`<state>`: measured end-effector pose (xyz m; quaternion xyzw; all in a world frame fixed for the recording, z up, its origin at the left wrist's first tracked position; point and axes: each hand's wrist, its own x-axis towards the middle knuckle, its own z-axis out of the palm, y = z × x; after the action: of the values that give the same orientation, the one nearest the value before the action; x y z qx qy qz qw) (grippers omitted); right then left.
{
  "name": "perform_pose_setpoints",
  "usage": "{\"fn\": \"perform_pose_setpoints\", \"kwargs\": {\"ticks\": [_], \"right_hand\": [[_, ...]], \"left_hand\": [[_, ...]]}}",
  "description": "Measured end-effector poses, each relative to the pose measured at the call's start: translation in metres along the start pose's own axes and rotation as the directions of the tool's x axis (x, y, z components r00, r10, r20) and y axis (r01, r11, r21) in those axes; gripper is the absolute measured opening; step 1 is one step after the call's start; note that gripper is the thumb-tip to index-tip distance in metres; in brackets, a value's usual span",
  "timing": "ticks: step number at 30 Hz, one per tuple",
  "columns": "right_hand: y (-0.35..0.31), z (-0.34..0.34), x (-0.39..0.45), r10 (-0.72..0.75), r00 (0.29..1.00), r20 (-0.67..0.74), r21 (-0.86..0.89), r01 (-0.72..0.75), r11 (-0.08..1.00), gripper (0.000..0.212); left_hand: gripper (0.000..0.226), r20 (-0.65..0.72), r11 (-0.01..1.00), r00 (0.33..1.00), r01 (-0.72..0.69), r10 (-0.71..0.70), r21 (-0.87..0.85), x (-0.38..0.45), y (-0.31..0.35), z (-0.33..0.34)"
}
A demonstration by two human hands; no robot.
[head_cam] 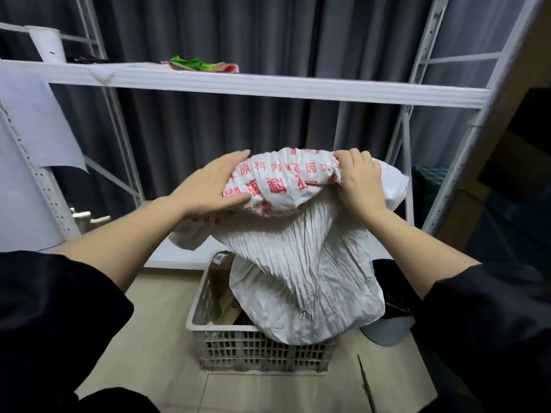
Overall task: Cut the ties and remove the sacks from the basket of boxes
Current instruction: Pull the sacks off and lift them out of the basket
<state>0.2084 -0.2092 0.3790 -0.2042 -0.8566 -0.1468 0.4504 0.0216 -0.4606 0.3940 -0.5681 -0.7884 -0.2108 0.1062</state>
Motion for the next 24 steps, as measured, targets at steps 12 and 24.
{"fn": "perform_pose_setpoints", "kwargs": {"ticks": [12, 24], "right_hand": [[0.008, -0.019, -0.013, -0.395, 0.822, 0.41, 0.38, 0.239, 0.893, 0.057], [0.01, 0.041, -0.051, 0.025, 0.521, 0.853, 0.029, -0.095, 0.995, 0.117]], "left_hand": [[0.024, -0.091, 0.886, 0.93, 0.368, -0.357, 0.283, 0.01, 0.003, 0.059], [0.052, -0.034, 0.776, 0.975, -0.153, 0.219, 0.612, -0.001, 0.001, 0.076]]}}
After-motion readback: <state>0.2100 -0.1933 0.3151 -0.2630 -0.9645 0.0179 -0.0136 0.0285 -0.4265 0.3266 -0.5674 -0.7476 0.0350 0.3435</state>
